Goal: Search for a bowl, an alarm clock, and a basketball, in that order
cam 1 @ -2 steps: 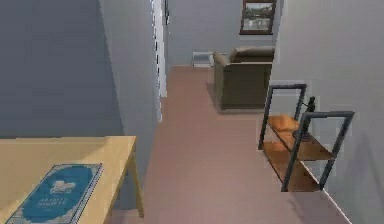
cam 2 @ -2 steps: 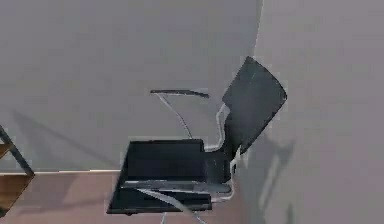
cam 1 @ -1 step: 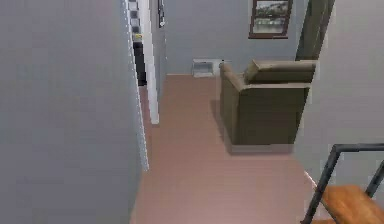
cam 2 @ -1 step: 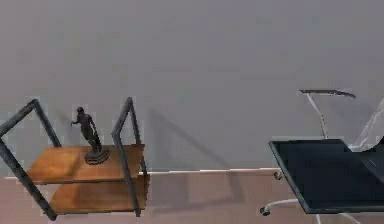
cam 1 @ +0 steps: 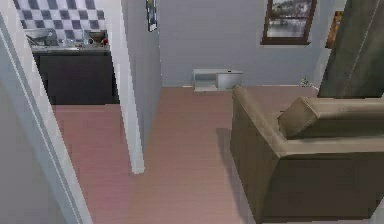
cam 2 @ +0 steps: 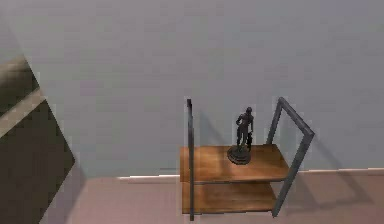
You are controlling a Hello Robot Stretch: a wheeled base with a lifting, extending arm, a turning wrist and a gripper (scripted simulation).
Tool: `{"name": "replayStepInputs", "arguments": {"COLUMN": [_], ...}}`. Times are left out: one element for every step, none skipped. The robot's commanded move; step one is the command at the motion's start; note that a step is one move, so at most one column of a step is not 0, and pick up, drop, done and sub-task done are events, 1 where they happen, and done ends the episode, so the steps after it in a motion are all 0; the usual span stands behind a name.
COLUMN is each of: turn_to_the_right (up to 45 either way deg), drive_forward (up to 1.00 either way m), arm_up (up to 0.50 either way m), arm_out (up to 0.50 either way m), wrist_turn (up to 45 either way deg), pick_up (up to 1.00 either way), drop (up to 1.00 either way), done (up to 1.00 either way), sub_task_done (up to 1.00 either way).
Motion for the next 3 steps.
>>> {"name": "replayStepInputs", "arguments": {"turn_to_the_right": [-6.0,0.0,0.0], "drive_forward": [0.0,0.7,0.3], "arm_up": [0.0,0.0,0.0], "arm_out": [0.0,0.0,0.0], "wrist_turn": [0.0,0.0,0.0], "pick_up": [0.0,0.0,0.0], "drop": [0.0,0.0,0.0], "done": [0.0,0.0,0.0], "sub_task_done": [0.0,0.0,0.0]}}
